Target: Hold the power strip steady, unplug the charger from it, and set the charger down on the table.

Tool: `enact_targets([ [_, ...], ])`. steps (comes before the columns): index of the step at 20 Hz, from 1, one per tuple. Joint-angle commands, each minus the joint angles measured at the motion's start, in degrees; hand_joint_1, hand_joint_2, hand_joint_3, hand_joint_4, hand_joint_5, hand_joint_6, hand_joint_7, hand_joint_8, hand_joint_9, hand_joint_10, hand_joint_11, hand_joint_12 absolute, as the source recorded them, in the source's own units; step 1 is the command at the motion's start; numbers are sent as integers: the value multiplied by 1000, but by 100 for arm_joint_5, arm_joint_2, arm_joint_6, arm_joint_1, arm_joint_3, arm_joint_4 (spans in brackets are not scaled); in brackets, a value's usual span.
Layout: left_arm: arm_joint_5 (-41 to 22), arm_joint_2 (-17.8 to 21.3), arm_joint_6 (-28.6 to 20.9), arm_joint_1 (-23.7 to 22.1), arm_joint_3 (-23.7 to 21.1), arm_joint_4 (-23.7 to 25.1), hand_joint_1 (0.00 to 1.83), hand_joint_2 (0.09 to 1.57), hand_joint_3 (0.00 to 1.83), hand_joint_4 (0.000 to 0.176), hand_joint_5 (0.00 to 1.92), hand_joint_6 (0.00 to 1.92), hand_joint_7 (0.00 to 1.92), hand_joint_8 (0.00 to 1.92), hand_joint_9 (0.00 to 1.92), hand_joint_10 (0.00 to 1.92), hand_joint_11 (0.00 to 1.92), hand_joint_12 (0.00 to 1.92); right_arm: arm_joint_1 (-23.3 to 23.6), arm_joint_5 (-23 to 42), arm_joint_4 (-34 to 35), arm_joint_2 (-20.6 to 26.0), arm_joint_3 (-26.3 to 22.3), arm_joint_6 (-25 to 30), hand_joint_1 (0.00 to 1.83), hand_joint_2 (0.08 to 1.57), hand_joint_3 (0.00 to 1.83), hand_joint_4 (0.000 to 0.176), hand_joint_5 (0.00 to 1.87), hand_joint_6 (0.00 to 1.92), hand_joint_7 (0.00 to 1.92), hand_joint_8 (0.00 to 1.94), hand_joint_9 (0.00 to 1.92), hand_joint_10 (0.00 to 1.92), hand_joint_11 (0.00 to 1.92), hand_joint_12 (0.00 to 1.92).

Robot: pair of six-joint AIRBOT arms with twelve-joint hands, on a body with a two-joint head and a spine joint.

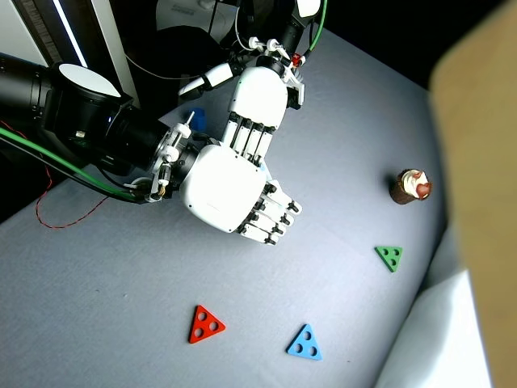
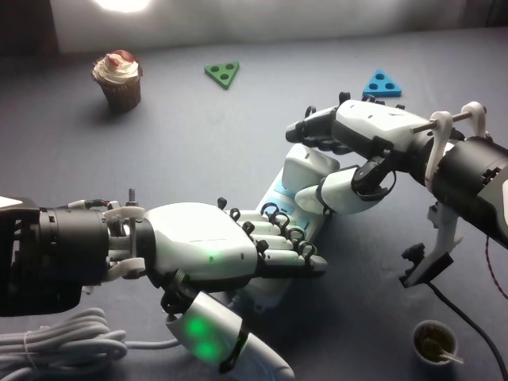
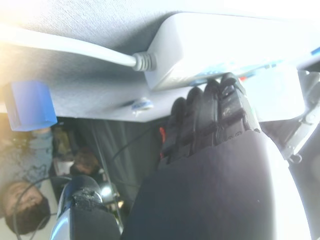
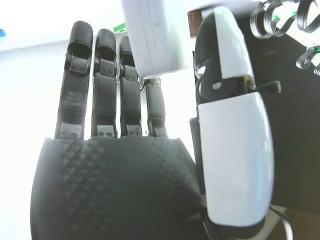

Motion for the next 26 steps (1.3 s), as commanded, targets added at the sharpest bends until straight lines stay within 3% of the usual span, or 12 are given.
enact_targets([
  [1, -162, -111, -120, 52, -45, -2, 0, 898, 0, 0, 94, 9, 77, 6, 62, 6, 46, 9, 64, -311, -313, 32, 6, 68, 1212, 1024, 0, 0, 738, 12, 809, 15, 815, 22, 691, 379],
  [2, -160, -111, -120, 56, -40, -2, 0, 898, 0, 0, 90, 7, 71, 3, 61, 5, 52, 12, 65, -321, -344, 33, 7, 81, 1241, 1063, 2, 0, 913, 819, 1140, 438, 1027, 11, 828, 481],
  [3, -157, -111, -120, 57, -38, -2, 0, 897, 0, 0, 89, 6, 70, 2, 61, 5, 53, 12, 66, -333, -360, 33, 9, 91, 1237, 1093, 3, 0, 901, 1057, 1139, 652, 1073, 4, 850, 510],
  [4, -157, -111, -120, 58, -30, -2, 0, 898, 0, 0, 93, 7, 80, 6, 71, 8, 75, 21, 70, -341, -368, 35, 14, 99, 1358, 1073, 0, 0, 957, 927, 1138, 632, 1051, 837, 855, 724],
  [5, -157, -111, -118, 58, -26, -2, 0, 900, 1, 0, 96, 7, 88, 8, 77, 10, 75, 21, 71, -341, -371, 39, 19, 100, 1384, 1066, 1, 0, 987, 842, 1130, 644, 1050, 1025, 828, 889],
  [8, -157, -113, -118, 58, -17, -2, 0, 903, 2, 0, 98, 6, 90, 6, 87, 10, 87, 25, 71, -362, -374, 62, 22, 133, 1388, 1071, 0, 0, 980, 852, 1115, 662, 1037, 1092, 762, 1075],
  [12, -157, -125, -115, 58, -10, -1, 2, 904, 2, 0, 90, 2, 69, 1, 62, 2, 72, 18, 69, -375, -438, 102, 15, 136, 1391, 1061, 0, 0, 1024, 751, 1138, 634, 1049, 1087, 792, 1082],
  [17, -161, -144, -116, 65, 21, -1, 0, 900, 0, 0, 90, 1, 79, 4, 69, 4, 67, 14, 70, -821, -1196, 117, 25, 220, 1391, 1058, 0, 0, 1000, 830, 1158, 556, 1070, 1051, 802, 1060],
  [20, -163, -157, -122, 69, 34, -1, 0, 902, 0, 0, 111, 7, 104, 10, 91, 9, 84, 21, 120, -955, -1478, 124, 70, 240, 1386, 1045, 0, 0, 1048, 752, 1210, 468, 1094, 1040, 791, 1099],
  [26, -176, -203, -171, 107, 48, -1, 0, 904, 1, 0, 96, 7, 94, 9, 84, 9, 70, 14, 245, -1103, -1712, 147, 159, 241, 1392, 1056, 0, 0, 1008, 838, 1195, 490, 1054, 1060, 829, 959],
])
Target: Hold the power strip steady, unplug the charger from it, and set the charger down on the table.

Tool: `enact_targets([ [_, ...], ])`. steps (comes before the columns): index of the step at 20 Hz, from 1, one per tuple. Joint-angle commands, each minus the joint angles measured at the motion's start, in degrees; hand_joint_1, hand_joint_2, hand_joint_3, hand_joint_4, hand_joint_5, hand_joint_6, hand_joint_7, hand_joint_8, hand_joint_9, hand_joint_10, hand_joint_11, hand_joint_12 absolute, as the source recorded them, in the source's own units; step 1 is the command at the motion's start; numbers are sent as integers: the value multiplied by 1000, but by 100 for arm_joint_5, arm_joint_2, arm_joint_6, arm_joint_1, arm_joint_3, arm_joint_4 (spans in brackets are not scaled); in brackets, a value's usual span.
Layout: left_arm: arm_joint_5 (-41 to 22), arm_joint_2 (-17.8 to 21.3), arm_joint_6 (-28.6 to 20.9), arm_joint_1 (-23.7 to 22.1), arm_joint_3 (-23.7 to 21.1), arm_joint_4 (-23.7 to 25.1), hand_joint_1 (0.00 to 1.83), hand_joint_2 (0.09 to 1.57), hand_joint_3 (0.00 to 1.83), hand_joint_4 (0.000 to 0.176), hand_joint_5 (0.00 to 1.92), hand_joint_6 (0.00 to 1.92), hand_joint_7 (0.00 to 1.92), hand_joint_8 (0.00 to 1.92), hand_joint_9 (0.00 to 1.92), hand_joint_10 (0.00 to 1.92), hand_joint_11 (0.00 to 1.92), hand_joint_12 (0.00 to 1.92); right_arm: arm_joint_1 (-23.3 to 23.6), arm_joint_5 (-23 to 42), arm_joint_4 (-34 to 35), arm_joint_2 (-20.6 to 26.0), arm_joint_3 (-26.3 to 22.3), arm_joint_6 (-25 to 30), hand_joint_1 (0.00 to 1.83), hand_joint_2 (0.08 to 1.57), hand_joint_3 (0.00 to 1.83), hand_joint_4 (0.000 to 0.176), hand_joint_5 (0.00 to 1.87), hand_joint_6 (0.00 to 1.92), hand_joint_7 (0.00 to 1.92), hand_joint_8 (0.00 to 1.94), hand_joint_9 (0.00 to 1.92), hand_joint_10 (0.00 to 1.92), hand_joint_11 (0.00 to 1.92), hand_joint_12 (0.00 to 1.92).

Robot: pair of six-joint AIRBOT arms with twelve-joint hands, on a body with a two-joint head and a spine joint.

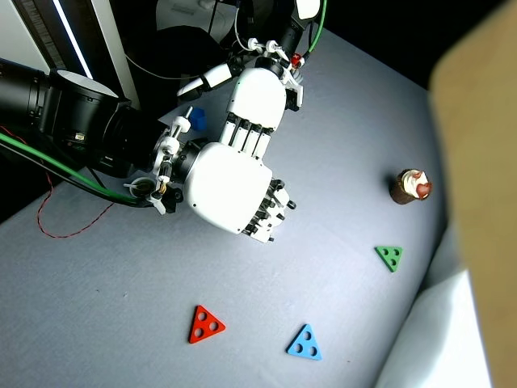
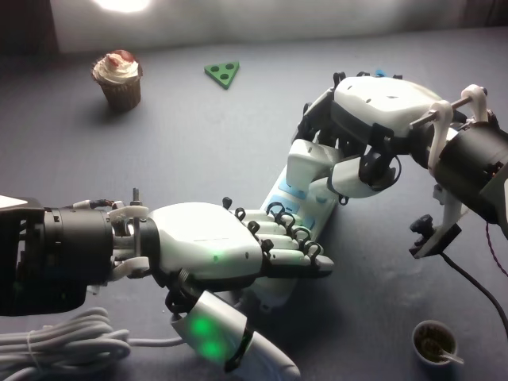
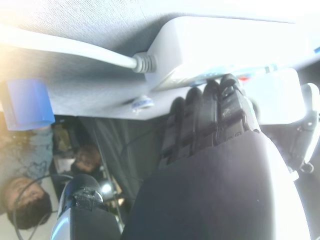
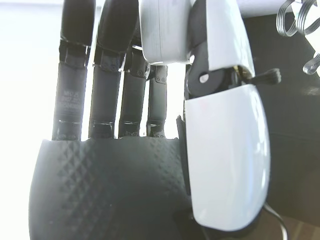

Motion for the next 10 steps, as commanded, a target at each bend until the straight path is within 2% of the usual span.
enact_targets([
  [1, -114, -140, -178, 106, -5, 36, 0, 904, 1, 0, 99, 8, 97, 10, 87, 10, 73, 15, 185, -911, -544, 122, 35, 112, 1392, 1055, 0, 0, 1009, 836, 1195, 490, 1053, 1061, 830, 958],
  [10, -230, -270, -553, 287, 100, 34, 0, 901, 0, 0, 97, 3, 82, 1, 67, 0, 73, 13, 191, -943, -574, 125, 46, 112, 1392, 1057, 0, 0, 985, 875, 1169, 519, 1082, 1027, 866, 952],
])
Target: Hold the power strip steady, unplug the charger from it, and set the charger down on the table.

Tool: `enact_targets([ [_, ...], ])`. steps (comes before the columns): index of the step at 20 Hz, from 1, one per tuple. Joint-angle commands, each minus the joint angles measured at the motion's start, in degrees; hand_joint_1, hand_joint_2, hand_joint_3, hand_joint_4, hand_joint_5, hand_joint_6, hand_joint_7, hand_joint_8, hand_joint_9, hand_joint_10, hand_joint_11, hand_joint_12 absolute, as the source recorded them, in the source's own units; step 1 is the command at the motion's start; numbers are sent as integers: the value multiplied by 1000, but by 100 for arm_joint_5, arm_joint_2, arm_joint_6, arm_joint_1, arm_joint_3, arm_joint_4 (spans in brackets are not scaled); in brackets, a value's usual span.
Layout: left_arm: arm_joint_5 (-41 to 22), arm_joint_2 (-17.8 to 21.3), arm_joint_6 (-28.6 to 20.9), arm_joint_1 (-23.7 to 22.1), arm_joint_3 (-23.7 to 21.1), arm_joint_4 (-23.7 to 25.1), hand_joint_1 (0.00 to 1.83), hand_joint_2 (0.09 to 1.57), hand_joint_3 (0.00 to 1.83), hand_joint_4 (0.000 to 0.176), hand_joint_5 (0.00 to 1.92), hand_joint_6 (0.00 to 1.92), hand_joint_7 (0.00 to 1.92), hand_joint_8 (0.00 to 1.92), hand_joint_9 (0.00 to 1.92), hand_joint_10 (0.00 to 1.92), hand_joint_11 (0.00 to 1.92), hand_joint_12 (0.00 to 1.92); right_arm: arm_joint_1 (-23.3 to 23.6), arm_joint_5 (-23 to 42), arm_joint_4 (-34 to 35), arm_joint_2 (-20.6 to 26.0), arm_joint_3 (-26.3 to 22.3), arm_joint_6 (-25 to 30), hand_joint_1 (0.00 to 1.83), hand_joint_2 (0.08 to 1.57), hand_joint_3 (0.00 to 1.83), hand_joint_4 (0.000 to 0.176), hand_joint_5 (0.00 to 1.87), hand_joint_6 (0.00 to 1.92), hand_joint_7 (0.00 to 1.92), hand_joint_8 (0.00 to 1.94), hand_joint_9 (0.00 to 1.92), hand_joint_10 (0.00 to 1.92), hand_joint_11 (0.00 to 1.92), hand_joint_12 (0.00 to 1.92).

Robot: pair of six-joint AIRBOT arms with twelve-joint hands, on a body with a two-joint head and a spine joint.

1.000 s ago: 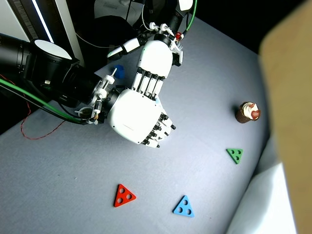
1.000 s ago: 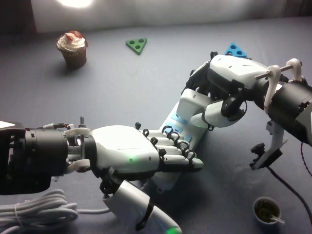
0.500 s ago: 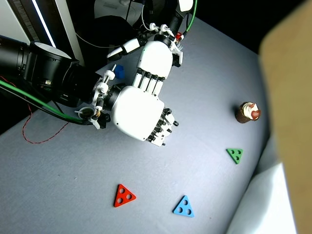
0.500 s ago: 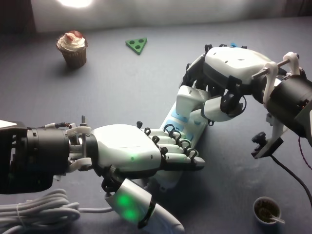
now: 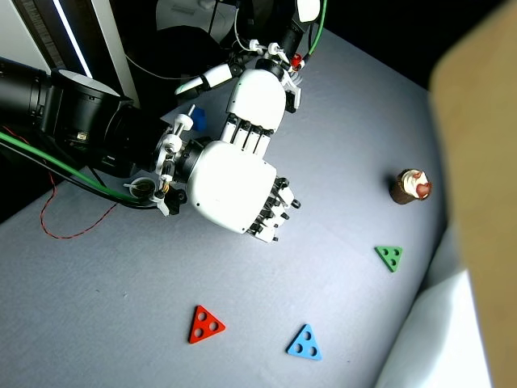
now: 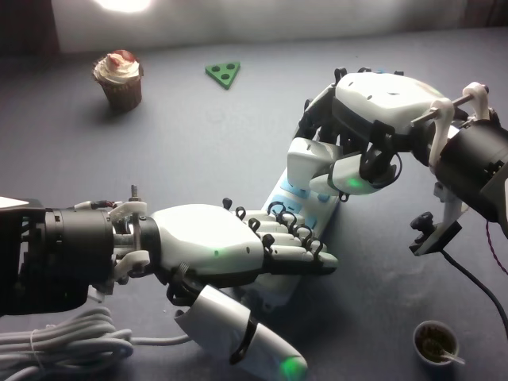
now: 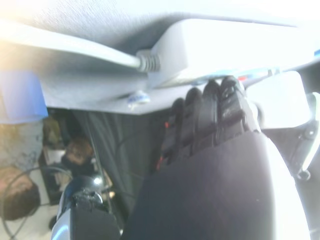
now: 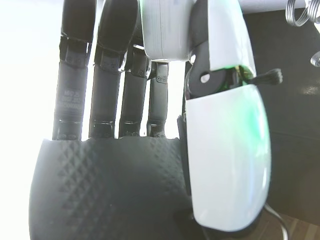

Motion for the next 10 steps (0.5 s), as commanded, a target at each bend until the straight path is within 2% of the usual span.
enact_targets([
  [1, -57, -184, -280, 152, -13, 158, 0, 901, 0, 0, 96, 2, 83, 2, 70, 1, 72, 13, 191, -893, -558, 122, 40, 94, 1394, 1047, 0, 0, 1014, 830, 1192, 482, 1107, 982, 899, 901],
  [3, -122, -237, -334, 158, 49, 158, 0, 899, 0, 0, 81, 0, 71, 0, 56, 0, 55, 5, 191, -902, -558, 122, 44, 94, 1394, 1049, 0, 0, 1002, 839, 1193, 488, 1103, 987, 894, 888],
  [5, -167, -277, -347, 172, 81, 159, 0, 892, 0, 0, 82, 2, 74, 3, 56, 2, 56, 6, 191, -907, -558, 113, 50, 94, 1392, 1057, 0, 0, 994, 856, 1147, 574, 1091, 1004, 880, 903],
  [10, -190, -296, -314, 205, 73, 160, 0, 901, 1, 0, 51, 1, 23, 0, 13, 0, 27, 0, 191, -910, -559, 97, 60, 94, 1393, 1054, 1, 0, 1000, 836, 1144, 579, 1100, 997, 898, 900],
])
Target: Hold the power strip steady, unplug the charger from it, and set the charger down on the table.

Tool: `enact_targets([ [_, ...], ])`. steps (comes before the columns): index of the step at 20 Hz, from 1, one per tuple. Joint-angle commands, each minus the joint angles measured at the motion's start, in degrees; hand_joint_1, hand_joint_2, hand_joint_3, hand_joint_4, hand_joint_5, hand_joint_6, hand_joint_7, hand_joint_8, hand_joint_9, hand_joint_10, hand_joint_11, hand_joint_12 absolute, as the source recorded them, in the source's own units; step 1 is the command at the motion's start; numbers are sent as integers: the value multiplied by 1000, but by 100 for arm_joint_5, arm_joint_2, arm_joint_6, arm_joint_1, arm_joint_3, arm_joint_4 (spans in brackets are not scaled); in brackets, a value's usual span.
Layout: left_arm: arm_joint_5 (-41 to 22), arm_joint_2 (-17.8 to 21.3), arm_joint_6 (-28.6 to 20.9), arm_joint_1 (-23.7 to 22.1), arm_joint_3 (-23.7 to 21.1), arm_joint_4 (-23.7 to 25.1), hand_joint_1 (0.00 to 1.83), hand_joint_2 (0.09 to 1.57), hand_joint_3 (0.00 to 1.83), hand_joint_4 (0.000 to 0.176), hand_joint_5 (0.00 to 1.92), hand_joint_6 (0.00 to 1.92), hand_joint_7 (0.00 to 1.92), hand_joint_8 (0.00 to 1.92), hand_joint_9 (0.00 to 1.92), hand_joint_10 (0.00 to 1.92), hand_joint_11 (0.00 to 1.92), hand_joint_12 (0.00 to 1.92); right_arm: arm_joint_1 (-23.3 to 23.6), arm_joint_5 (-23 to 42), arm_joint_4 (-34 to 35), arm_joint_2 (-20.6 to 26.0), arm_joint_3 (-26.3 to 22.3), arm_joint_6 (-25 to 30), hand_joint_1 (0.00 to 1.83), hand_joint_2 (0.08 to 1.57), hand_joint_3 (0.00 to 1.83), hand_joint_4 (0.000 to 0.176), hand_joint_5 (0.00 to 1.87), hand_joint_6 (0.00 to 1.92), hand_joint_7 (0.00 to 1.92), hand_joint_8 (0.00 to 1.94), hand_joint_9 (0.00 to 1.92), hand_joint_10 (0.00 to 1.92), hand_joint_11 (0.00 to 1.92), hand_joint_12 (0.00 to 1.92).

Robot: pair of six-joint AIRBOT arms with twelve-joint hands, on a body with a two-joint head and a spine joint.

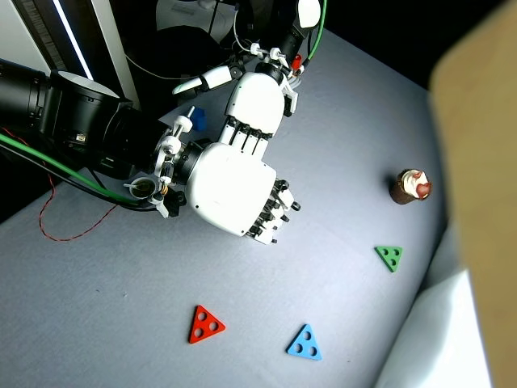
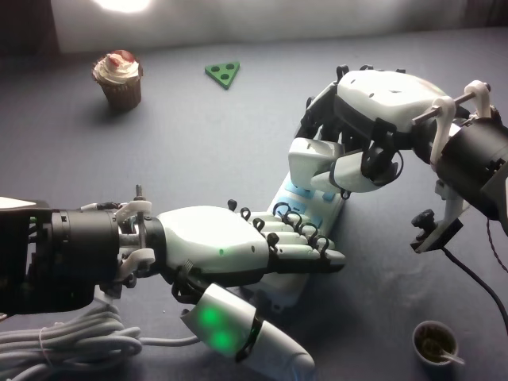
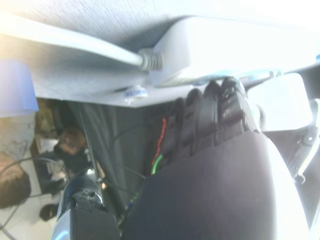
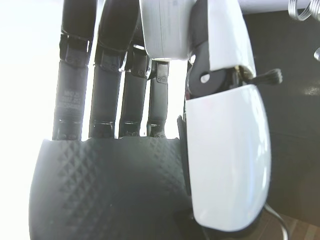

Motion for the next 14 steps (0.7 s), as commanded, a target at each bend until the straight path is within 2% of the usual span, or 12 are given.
enact_targets([
  [1, -53, -168, -193, 159, -59, 244, 0, 901, 1, 0, 52, 1, 21, 0, 16, 2, 34, 3, 191, -894, -539, 100, 28, 99, 1392, 1055, 1, 0, 996, 847, 1145, 572, 1099, 1002, 899, 895],
  [2, -61, -171, -179, 165, -58, 244, 0, 902, 1, 0, 50, 1, 22, 0, 15, 1, 25, 0, 191, -900, -544, 97, 35, 99, 1388, 1042, 0, 0, 1034, 780, 1194, 505, 1133, 966, 887, 921],
  [4, -68, -175, -169, 182, -59, 266, 0, 903, 1, 0, 44, 3, 14, 4, 12, 5, 20, 5, 192, -951, -634, 90, 52, 99, 1391, 1030, 1, 0, 1030, 802, 1249, 399, 1173, 889, 906, 893],
  [7, -82, -177, -171, 211, -51, 272, 0, 892, 0, 0, 56, 7, 33, 10, 29, 10, 36, 12, 199, -1042, -751, 85, 56, 99, 1389, 1034, 0, 0, 1032, 793, 1234, 430, 1160, 912, 889, 900],
  [8, -82, -176, -171, 211, -49, 272, 0, 890, 0, 0, 64, 10, 43, 13, 38, 13, 46, 16, 213, -1046, -751, 85, 64, 99, 1391, 1052, 0, 0, 991, 850, 1182, 520, 1103, 985, 892, 886],
  [9, -84, -176, -171, 211, -46, 272, 0, 893, 0, 0, 60, 7, 32, 7, 26, 6, 35, 11, 221, -1051, -751, 85, 70, 99, 1390, 1041, 0, 0, 1004, 838, 1231, 439, 1140, 944, 893, 879],
  [11, -91, -176, -169, 211, -46, 273, 0, 896, 0, 0, 46, 0, 22, 1, 21, 3, 29, 8, 237, -1099, -752, 84, 83, 99, 1390, 1065, 0, 0, 935, 943, 1156, 558, 1085, 1010, 890, 870],
  [14, -102, -176, -169, 215, -48, 297, 0, 896, 0, 0, 61, 6, 44, 10, 32, 7, 36, 11, 239, -1120, -752, 88, 96, 99, 1386, 1051, 0, 0, 967, 903, 1202, 487, 1127, 970, 863, 922],
])
